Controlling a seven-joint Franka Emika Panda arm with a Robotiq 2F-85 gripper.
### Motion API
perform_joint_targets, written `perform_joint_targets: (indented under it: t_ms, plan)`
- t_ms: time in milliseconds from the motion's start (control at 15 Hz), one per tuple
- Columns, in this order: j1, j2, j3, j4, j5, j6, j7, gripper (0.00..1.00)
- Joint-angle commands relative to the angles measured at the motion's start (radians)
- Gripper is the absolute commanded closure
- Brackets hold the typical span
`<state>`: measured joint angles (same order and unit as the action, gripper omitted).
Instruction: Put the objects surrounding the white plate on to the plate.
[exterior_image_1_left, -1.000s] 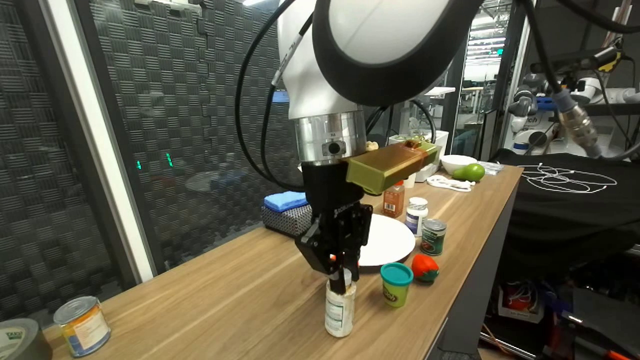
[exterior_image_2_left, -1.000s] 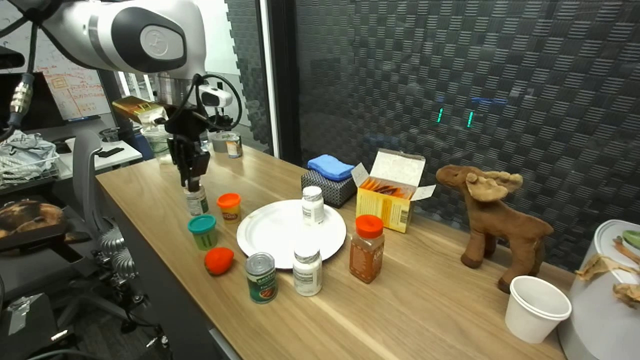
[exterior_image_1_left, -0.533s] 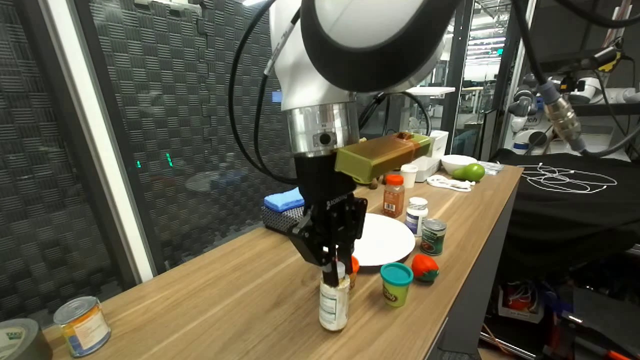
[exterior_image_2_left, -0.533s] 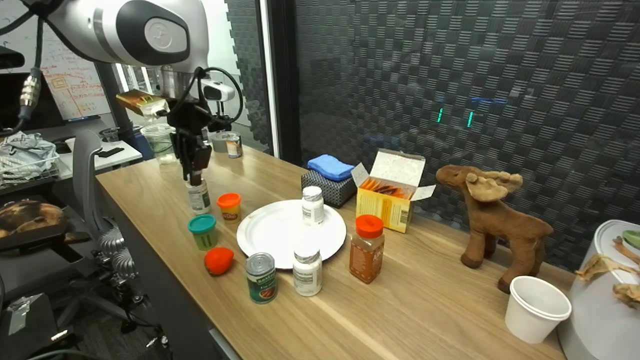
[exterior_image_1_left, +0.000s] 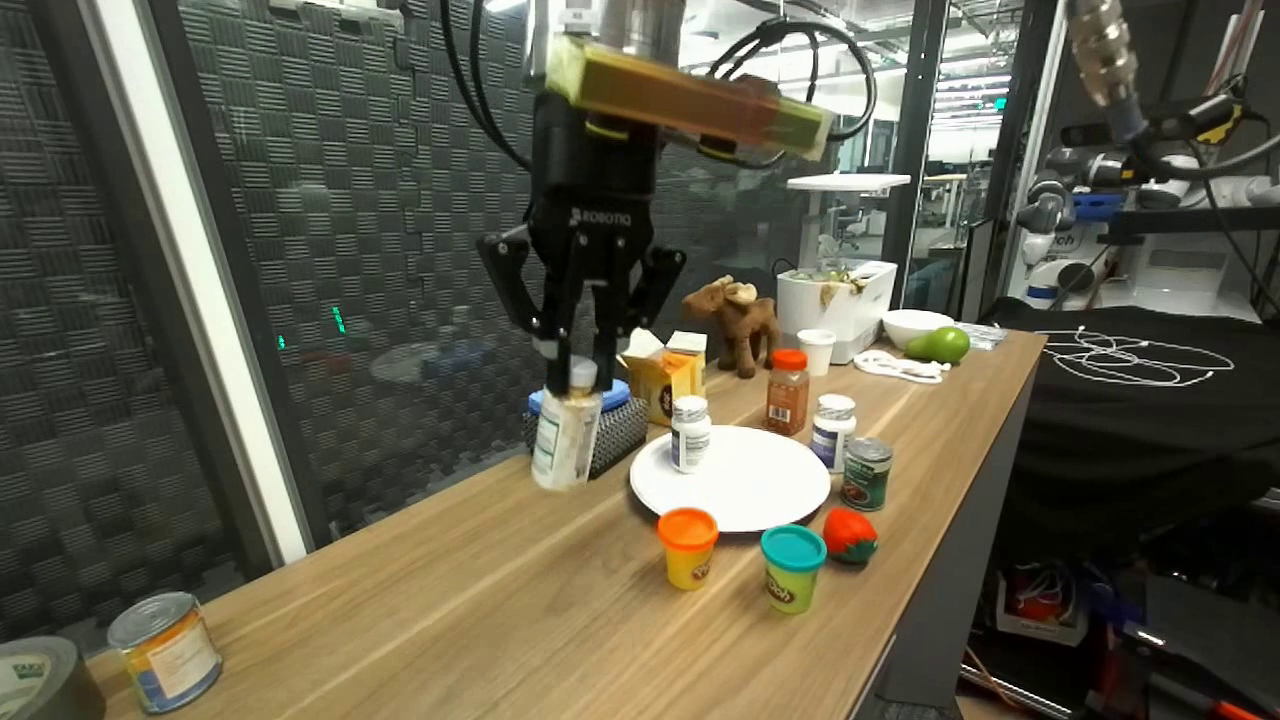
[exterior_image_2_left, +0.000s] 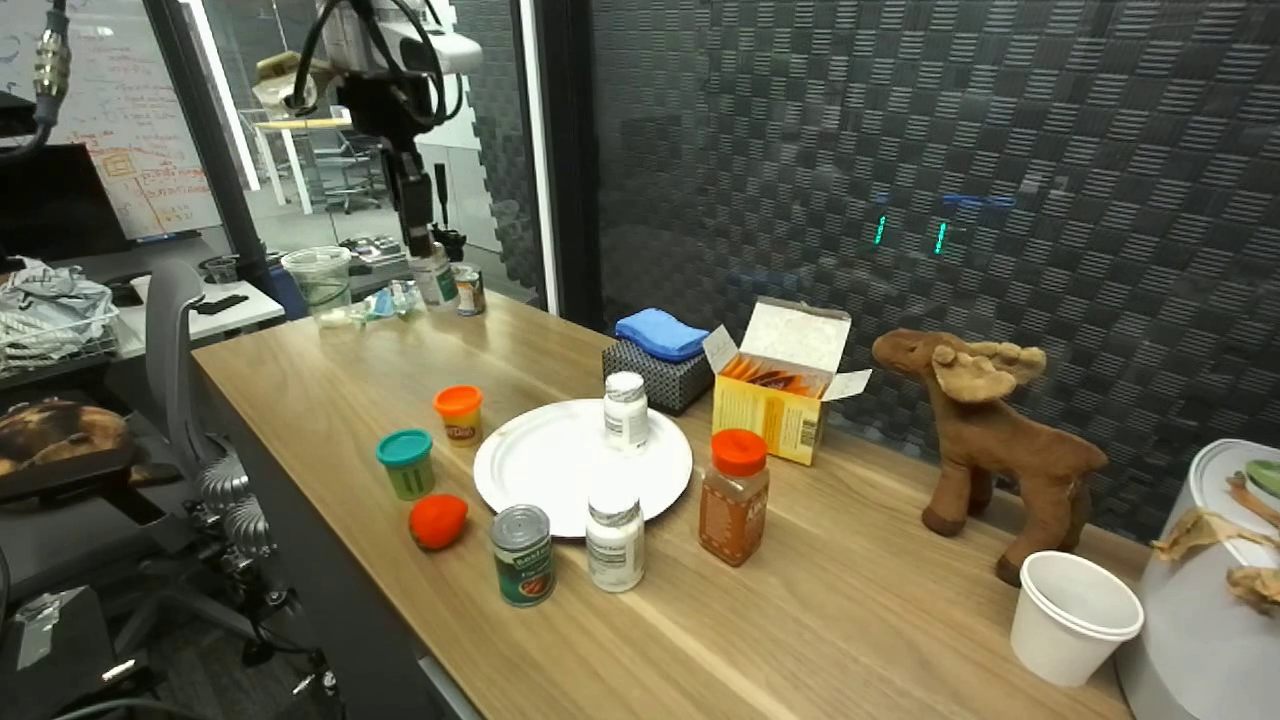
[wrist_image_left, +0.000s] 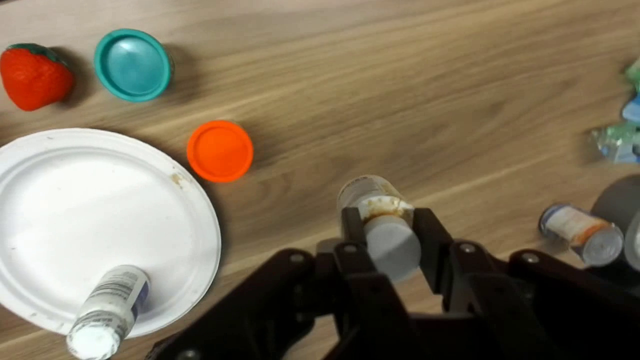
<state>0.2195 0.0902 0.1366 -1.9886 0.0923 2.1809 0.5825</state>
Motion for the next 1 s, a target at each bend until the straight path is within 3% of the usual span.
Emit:
perform_joint_targets:
  t_ms: [0, 333, 933]
  plan:
    - [-0.029, 0.016, -0.025, 0.063, -0.031, 0.027, 0.148, 0.87]
    - [-0.062, 0.098, -0.08, 0.14, -0.122, 0.006, 0.35, 0.87]
    - [-0.099, 0.323, -0.149, 0.319, -0.086, -0.165, 0.422, 0.87]
